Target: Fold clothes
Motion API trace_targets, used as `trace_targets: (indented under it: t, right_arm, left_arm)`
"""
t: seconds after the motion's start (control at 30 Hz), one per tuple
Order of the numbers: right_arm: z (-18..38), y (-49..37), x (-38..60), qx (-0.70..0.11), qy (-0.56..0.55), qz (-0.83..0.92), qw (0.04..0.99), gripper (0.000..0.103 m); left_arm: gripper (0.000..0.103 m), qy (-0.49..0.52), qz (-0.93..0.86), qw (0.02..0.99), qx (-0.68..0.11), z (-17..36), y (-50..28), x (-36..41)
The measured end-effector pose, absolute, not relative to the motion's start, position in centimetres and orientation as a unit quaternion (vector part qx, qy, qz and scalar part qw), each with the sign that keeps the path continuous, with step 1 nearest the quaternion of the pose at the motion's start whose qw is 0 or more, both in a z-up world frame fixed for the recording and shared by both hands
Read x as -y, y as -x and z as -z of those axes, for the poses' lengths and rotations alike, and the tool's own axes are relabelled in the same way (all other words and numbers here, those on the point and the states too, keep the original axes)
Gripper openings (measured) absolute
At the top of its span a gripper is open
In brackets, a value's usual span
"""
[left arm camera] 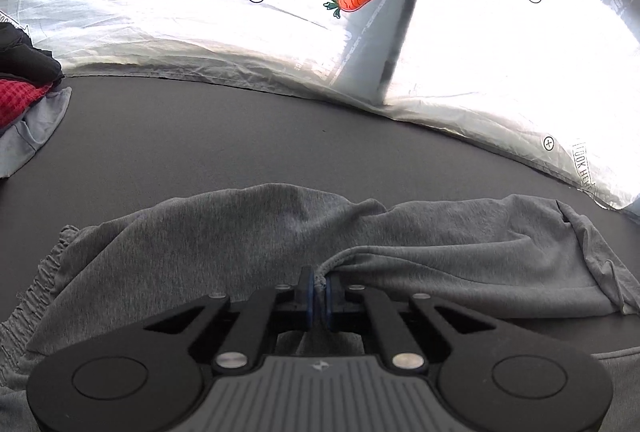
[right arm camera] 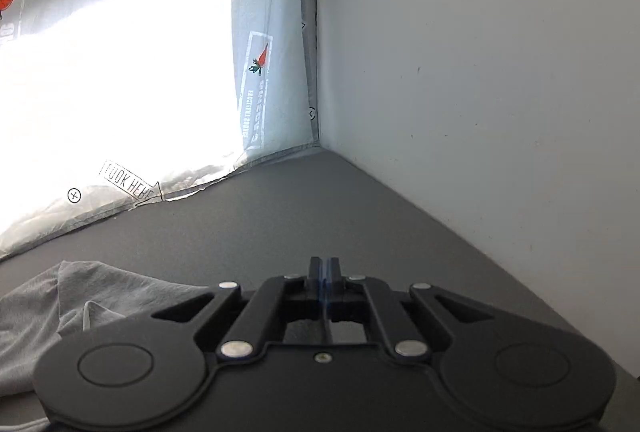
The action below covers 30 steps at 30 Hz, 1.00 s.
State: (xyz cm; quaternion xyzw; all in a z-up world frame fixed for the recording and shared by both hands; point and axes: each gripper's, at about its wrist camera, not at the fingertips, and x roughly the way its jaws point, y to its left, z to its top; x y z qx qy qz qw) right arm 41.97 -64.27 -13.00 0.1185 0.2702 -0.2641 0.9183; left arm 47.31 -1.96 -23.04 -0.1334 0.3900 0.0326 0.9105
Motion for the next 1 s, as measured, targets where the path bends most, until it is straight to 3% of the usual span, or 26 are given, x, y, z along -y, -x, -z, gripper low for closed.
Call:
trace_targets:
  t: [0.1,0.2,0.27,0.33,0.37,0.43,0.47,0.53,0.57,0.8,1.0]
  right_arm:
    - [12.1,-43.2,65.1,-0.236,-0.172,0.237,0.927,0.001]
    - [12.3,-46.2,64.3,-0.253,-0.096,0.258,0.928,0.001]
    - [12.9,-48.3,64.8,-0.250,-0.132,0.241,0.928,0.002]
    - [13.7,-50.2,64.8,-0.270,-0.136,0.239,0.923,0.008]
    - [14.2,-51.1,64.4,-0.290,-0.115,0.254,0.916,0.022]
    - [14.8,-51.2,63.3,-0.300,-0.089,0.271,0.910,0.035]
    - [15.1,-50.8,62.9,-0.299,-0.090,0.271,0.911,0.038]
    - [15.9,-48.8,62.7,-0.299,-0.112,0.276,0.907,0.042]
    - [16.6,-47.6,62.6,-0.303,-0.122,0.284,0.901,0.042]
    - [23.2,-39.1,63.2,-0.376,-0.204,0.332,0.841,0.042]
    - [26.8,-36.5,62.4,-0.377,-0.292,0.324,0.817,0.042]
  left_arm:
    - [0.006,0.192,-0.055,0.905,-0.377,22.8,-48.8,0.2]
    - [0.006,0.198,-0.066,0.903,-0.376,23.2,-50.6,-0.3]
    - [0.008,0.191,-0.079,0.899,-0.386,23.8,-52.0,0.0]
    - [0.017,0.180,-0.094,0.892,-0.405,24.6,-53.1,0.3]
    - [0.020,0.171,-0.102,0.886,-0.419,25.1,-53.6,0.5]
    - [0.032,0.159,-0.098,0.885,-0.426,25.2,-53.7,0.9]
    - [0.037,0.156,-0.093,0.888,-0.422,25.0,-53.2,1.0]
    - [0.063,0.153,-0.088,0.897,-0.405,24.3,-51.5,1.0]
    - [0.066,0.151,-0.088,0.901,-0.396,23.9,-50.5,0.9]
    - [0.068,0.106,-0.134,0.904,-0.391,23.2,-44.2,-0.7]
    - [0.068,0.177,-0.189,0.873,-0.414,24.6,-38.6,-4.0]
